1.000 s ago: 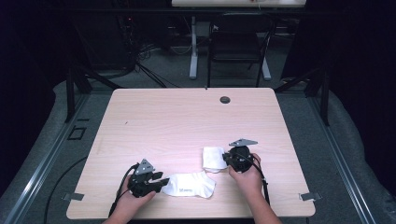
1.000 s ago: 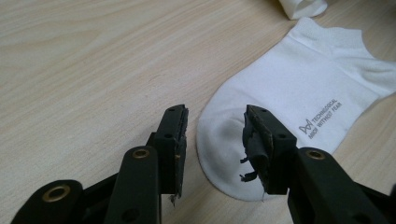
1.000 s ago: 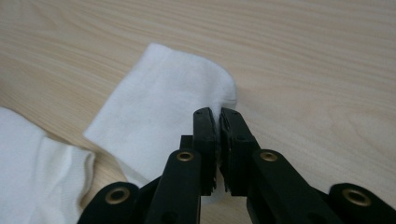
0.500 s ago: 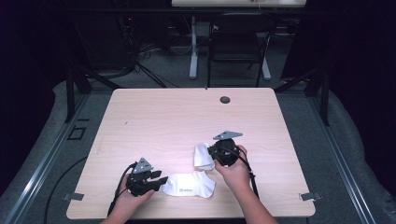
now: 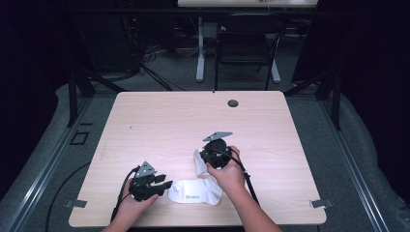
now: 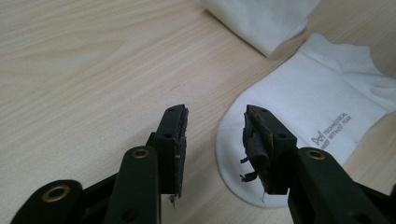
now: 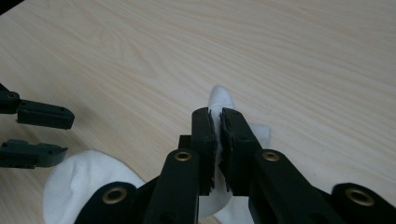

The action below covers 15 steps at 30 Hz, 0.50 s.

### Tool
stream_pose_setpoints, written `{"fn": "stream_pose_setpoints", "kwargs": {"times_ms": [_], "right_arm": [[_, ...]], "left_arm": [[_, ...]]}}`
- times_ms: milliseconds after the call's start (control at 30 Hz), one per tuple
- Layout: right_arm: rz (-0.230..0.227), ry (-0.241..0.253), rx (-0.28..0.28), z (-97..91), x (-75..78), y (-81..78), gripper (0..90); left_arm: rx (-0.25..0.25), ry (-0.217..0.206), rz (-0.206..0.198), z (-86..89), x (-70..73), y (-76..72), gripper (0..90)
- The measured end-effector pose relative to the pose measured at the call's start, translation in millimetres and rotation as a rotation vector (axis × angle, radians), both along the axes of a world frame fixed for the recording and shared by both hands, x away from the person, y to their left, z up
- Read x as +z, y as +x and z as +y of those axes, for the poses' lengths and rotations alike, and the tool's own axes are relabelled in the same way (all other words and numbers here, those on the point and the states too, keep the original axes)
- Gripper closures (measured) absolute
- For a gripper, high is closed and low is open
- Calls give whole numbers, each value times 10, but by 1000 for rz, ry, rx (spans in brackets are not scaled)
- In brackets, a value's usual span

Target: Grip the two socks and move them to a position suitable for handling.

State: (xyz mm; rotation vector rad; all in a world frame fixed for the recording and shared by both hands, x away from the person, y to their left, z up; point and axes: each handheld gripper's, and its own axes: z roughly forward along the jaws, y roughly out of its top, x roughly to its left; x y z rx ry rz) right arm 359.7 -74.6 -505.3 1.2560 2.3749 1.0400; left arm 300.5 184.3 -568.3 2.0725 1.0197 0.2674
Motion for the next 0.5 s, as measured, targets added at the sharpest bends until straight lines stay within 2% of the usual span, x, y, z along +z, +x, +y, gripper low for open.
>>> {"fn": "stream_pose_setpoints", "kwargs": {"times_ms": [133,267,300,400,500], "right_arm": [[31,-3,25,117,-166,13,827],[41,31,36,179,-277,-8,813],[44,28,43,190,-287,-14,802],[41,74,37,201,-279,-26,713],[33,75,31,178,-255,-35,709]], "left_arm": [[1,2,3,-2,-17,25,588],[-13,-3,-17,-57,-3,46,573],[-15,-1,-25,-80,2,46,566],[-46,3,-40,-159,19,40,556],[-45,0,-42,-197,33,39,556]]}}
